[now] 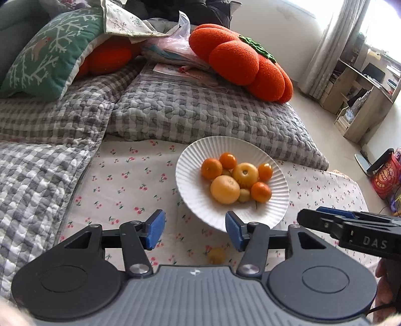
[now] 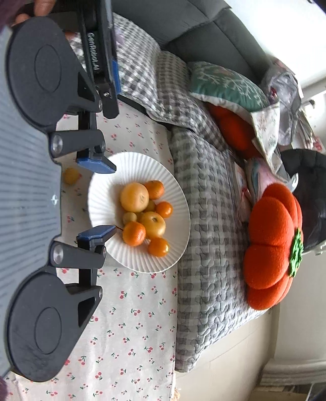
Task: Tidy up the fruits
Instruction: 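Withdraw both tools from the bowl toward the remaining tomatoes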
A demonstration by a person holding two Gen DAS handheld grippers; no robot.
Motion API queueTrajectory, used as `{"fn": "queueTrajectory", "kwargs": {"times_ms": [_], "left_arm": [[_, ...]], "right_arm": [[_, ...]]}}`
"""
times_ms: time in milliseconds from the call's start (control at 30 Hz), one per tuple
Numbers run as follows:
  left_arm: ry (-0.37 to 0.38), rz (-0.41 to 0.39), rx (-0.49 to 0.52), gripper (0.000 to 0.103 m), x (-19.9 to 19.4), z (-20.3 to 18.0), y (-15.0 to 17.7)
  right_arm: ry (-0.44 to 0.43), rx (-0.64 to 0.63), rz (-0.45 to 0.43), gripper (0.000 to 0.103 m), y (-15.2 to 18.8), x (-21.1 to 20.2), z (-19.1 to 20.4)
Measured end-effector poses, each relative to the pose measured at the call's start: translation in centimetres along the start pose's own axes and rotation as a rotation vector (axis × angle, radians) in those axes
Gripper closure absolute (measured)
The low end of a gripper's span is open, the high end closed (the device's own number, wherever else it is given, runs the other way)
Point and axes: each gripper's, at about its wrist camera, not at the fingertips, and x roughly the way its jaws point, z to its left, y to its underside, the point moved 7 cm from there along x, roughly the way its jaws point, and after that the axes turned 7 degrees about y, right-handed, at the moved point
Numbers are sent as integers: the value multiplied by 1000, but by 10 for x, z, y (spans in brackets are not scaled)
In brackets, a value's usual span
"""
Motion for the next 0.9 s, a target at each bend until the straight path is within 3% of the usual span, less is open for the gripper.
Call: {"fn": "queueTrajectory", "kwargs": {"times_ms": [267, 500, 900], "left_arm": [[10, 39, 16, 51, -2, 9, 22], [22, 134, 37, 51, 6, 17, 52], [41, 204, 80, 51, 8, 17, 79]], "right_arm": [[-3, -50, 17, 57, 17, -8, 10], [2, -182, 103, 57, 43, 3, 20], [8, -337, 245, 55, 83, 18, 36]]}}
